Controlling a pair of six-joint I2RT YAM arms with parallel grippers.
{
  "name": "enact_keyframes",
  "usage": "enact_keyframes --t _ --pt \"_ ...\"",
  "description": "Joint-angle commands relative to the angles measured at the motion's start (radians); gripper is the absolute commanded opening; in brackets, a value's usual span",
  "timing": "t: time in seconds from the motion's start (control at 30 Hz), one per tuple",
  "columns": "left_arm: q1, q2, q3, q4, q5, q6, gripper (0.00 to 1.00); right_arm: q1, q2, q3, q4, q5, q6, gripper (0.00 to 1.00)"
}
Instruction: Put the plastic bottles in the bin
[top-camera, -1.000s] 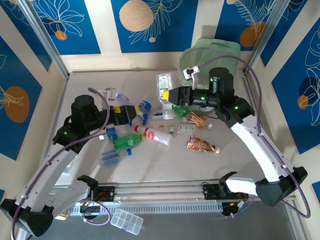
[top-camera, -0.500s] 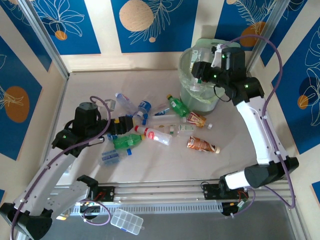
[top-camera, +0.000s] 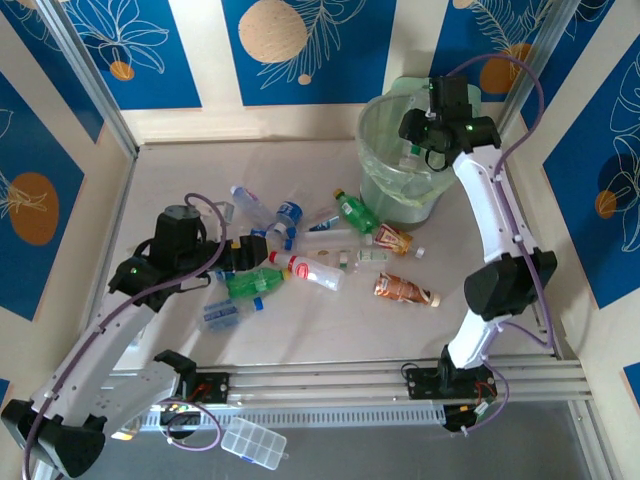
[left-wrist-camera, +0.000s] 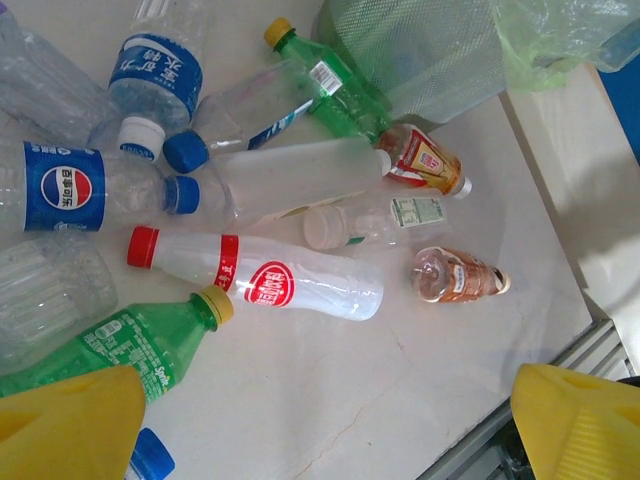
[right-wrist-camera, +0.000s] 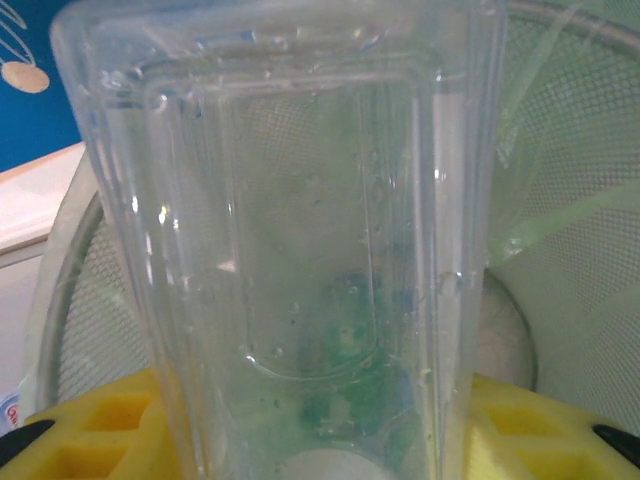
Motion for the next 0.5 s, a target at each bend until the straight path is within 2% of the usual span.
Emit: enact_keyframes --t 0.0,0.1,0.23,0.47 --pt "-0.006 0.006 -0.005 0.004 0.003 0.01 0.94 -0.011 0.044 0.121 -0.045 -0.016 0.008 0.41" --pt "-0.006 0.009 0.0 -0.002 -0.002 0.015 0.94 -0.01 0.085 0.198 -0.097 -0.019 0.009 0.41" --pt "-0.006 0.02 0.0 -0.003 -0.005 0.02 0.94 -0.014 0.118 0.217 -0.063 -0.012 -0.017 0.42" --pt "-0.006 0.056 0.009 0.013 -0.001 0.017 0.94 -0.025 0.333 0.42 -0.207 -0.057 0.001 0.39"
